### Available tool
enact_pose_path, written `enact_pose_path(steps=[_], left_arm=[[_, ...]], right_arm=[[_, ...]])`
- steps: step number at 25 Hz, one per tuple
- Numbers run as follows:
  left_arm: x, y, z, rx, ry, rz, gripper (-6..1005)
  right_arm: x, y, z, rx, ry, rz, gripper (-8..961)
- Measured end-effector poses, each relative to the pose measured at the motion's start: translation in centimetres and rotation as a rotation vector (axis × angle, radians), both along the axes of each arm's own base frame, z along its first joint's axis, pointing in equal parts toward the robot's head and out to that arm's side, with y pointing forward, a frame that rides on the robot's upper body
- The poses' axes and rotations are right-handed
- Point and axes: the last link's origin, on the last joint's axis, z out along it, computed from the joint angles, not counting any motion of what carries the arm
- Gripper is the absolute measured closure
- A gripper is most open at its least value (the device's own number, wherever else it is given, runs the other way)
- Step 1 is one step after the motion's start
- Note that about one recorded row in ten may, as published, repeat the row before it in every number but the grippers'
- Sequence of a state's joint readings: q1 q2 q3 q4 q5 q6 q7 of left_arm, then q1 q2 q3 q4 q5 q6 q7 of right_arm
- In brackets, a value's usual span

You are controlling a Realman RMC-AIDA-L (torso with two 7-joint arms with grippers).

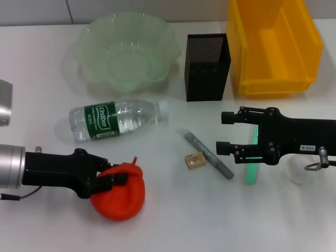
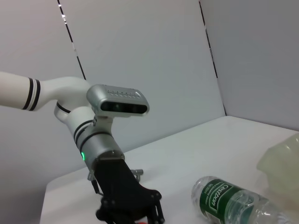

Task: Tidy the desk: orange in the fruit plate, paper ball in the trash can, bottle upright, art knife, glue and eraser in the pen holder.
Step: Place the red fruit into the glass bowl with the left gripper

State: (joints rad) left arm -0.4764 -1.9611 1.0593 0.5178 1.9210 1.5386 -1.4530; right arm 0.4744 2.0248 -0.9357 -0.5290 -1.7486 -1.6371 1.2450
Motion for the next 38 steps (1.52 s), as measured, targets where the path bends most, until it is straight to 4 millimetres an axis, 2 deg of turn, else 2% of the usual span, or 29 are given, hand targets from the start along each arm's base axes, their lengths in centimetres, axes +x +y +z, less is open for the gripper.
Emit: enact_pose_path(steps=[3, 9, 14, 15, 16, 22, 26, 28, 32, 38], left_arm=[[0.7, 0.0, 1.2, 0.014, -0.081, 0.004, 806], [2.1, 1.0, 4.1, 0.135, -0.258, 0.011, 864], [2.5, 1.5, 4.7, 0.180, -0.302, 0.016, 890], [3.4, 2.9, 5.8, 0.306, -0.399, 0.031, 895], [3.9, 3.7, 5.8, 0.357, -0.426, 0.034, 900], [5.2, 8.7, 4.5, 0.646, -0.429, 0.120, 927], [5.4, 11.0, 3.2, 0.740, -0.374, 0.165, 945], [5.6, 12.0, 2.6, 0.772, -0.327, 0.167, 922], [6.1, 13.5, 0.9, 0.799, -0.232, 0.163, 876], [6.3, 14.2, -0.3, 0.845, -0.178, 0.175, 807]], right_arm=[[0.0, 0.0, 0.0, 0.000, 0.000, -0.003, 176], [0.2, -0.1, -0.1, -0.003, 0.005, -0.011, 177], [0.0, -0.2, -0.5, -0.001, 0.010, -0.009, 177], [-0.1, -0.2, -0.6, 0.003, 0.012, -0.008, 177], [-0.2, -0.2, -0.8, 0.008, 0.012, -0.006, 177], [-0.5, -0.1, -1.3, 0.018, 0.017, -0.002, 177], [-0.8, 0.1, -1.5, 0.019, 0.019, 0.006, 177], [-0.8, 0.2, -1.5, 0.022, 0.017, 0.007, 178], [-1.0, 0.4, -1.5, 0.030, 0.013, 0.009, 178], [-1.0, 0.5, -1.4, 0.040, 0.011, 0.007, 178]])
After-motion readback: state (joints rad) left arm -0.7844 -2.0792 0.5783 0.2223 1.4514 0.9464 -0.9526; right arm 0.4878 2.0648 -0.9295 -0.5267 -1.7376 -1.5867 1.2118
